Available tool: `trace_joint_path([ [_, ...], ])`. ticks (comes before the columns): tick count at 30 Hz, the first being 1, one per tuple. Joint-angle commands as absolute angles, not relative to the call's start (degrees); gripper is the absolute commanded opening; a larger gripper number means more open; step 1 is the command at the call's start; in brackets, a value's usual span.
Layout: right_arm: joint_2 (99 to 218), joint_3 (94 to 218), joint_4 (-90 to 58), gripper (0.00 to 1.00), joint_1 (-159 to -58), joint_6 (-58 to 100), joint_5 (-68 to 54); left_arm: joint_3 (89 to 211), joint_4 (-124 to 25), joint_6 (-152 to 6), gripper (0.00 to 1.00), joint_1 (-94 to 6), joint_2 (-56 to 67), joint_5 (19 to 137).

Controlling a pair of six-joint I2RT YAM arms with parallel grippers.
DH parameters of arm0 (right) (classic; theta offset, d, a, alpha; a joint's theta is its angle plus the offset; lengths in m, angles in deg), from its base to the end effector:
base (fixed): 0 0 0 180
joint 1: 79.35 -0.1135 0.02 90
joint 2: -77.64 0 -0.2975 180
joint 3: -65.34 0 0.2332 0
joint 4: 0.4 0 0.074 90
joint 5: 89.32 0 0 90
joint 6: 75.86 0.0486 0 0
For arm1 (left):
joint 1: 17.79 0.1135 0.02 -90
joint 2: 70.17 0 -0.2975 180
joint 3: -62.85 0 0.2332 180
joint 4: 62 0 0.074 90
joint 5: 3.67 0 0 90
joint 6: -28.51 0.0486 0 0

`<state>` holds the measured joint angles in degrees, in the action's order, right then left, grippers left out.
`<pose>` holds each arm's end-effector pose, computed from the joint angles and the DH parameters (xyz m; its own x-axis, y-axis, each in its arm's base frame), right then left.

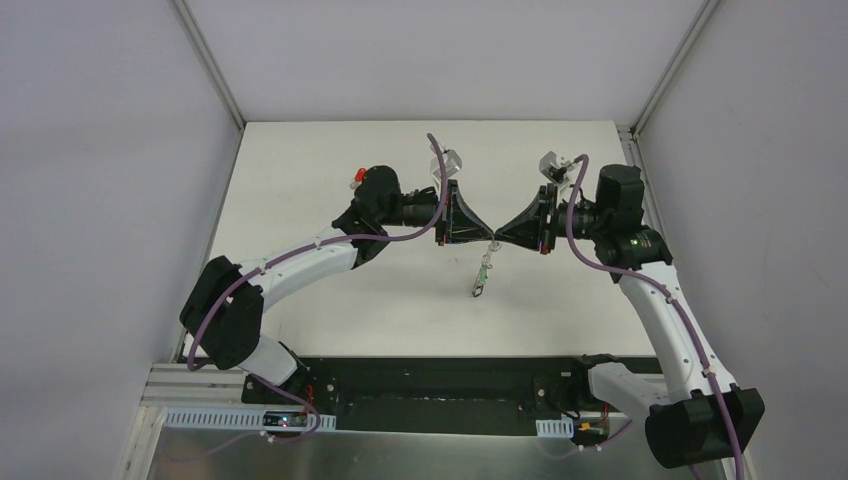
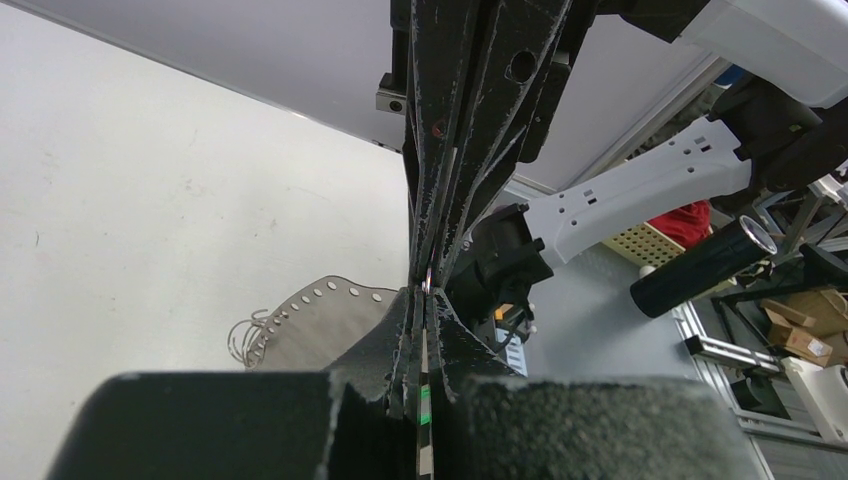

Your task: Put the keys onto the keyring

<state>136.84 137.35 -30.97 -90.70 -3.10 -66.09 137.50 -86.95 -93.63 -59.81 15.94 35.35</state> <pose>0.1714 0.0800 0.3923 -0.0083 -0.1209 -0.9926 -0.9822 0.1871 -0.0145 0.2199 -0.2490 0.3884 -0.3760 -0.1120 -0.9198 0.9243 -0.1152 -0.3638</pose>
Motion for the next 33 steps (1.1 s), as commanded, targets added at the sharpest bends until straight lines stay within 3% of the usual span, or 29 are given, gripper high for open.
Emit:
trace_joint_path([
  [1,136.54,139.75,-31.94,0.00,-91.04,-5.99,-66.21,139.62,-89.65,-92.83,0.00,-59.89,13.94,34.48],
  [5,136.60,140.24,-32.90,0.00,-91.14,-6.89,-65.72,139.76,-88.67,-91.99,0.00,-59.89,14.03,34.11],
  [12,137.28,142.62,-39.85,0.00,-92.67,-12.61,-62.80,141.49,-81.47,-86.29,0.23,-59.31,12.81,32.59],
  [18,139.51,145.69,-47.94,0.00,-96.21,-18.09,-58.17,145.43,-65.19,-74.37,0.31,-58.83,11.08,31.14],
  [33,140.02,145.58,-49.02,0.00,-98.50,-19.31,-60.14,152.87,-43.69,-52.75,0.32,-59.51,13.59,27.71],
])
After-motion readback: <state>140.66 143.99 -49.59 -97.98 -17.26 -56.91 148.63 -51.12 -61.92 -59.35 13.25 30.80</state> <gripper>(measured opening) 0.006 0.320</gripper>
